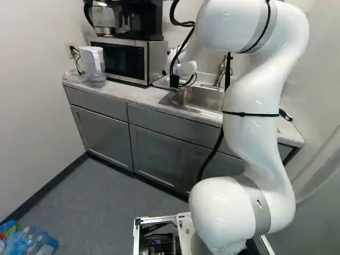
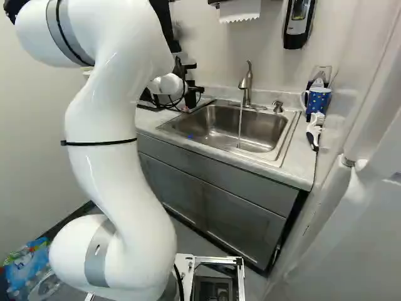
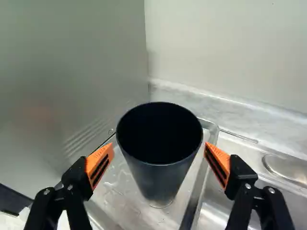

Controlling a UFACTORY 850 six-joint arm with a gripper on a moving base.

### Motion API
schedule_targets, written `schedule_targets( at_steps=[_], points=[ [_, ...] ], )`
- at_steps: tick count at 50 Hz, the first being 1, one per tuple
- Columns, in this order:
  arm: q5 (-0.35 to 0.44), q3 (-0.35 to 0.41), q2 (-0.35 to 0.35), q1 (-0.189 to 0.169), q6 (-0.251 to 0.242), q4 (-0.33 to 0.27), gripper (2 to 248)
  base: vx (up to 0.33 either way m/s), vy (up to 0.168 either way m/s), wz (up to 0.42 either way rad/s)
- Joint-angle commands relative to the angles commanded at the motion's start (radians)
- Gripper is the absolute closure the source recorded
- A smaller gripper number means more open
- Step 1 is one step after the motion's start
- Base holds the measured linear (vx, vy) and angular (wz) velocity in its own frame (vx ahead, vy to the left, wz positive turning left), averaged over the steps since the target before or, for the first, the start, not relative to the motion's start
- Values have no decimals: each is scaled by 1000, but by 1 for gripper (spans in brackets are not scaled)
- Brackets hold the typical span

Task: Rinse the cup and place it in the tray

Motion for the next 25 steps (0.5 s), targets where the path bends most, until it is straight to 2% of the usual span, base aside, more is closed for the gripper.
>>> schedule_targets(
  at_steps=[25],
  points=[
    [0,-13,33,0,0,0,3,0,0,0]
  ],
)
